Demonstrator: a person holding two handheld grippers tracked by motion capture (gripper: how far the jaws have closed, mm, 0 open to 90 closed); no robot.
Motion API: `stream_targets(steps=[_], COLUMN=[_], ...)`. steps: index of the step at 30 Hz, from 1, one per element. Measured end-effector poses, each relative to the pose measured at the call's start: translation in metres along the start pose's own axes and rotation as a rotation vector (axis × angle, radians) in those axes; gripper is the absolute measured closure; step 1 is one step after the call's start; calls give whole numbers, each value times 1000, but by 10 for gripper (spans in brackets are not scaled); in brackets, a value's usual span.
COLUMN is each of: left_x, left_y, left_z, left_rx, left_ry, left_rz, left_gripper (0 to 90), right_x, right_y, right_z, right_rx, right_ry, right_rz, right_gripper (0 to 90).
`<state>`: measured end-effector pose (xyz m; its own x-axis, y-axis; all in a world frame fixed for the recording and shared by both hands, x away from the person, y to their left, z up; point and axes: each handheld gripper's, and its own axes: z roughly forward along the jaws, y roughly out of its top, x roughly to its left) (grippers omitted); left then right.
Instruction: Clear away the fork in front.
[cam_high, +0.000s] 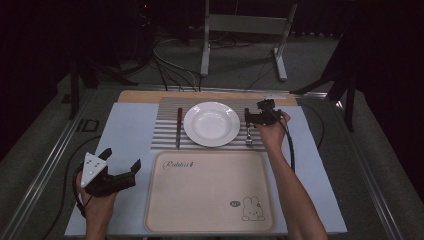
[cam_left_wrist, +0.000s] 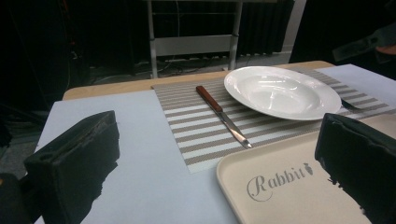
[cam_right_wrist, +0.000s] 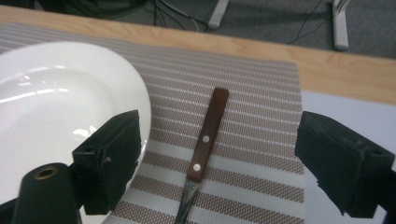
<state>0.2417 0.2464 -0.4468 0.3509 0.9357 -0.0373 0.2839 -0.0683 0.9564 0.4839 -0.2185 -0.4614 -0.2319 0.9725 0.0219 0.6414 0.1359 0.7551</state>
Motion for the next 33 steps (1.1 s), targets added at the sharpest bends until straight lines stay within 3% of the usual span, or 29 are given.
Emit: stream_targets(steps=[12,17,19,20,25,29,33], left_x=[0,1,2,2,2,2,2], left_y=[-1,-1,-1,-1,-2,-2,-2], left_z=[0,0,-1,-1,0,0,1], left_rx=[1,0,-2,0,2,5,8], left_ry=[-5,-4,-4,-4,-6,-7,-5], left_rz=[-3,-6,-9,-8,-9,-6,-1], left_gripper=[6,6,6,6,6,6,6], right_x=[4,7,7,7,6,9,7], right_y=[-11,-16,-17,-18,-23,-26,-25], right_z=[26,36,39,41,47,51,47], right_rx=[78,113,124,137,169,192,228], right_ry=[-13,-46,-45,-33,-14,-1,10], right_rz=[3,-13,-6,-1,47,55,32], right_gripper=[197,253,325,420,656,758,776])
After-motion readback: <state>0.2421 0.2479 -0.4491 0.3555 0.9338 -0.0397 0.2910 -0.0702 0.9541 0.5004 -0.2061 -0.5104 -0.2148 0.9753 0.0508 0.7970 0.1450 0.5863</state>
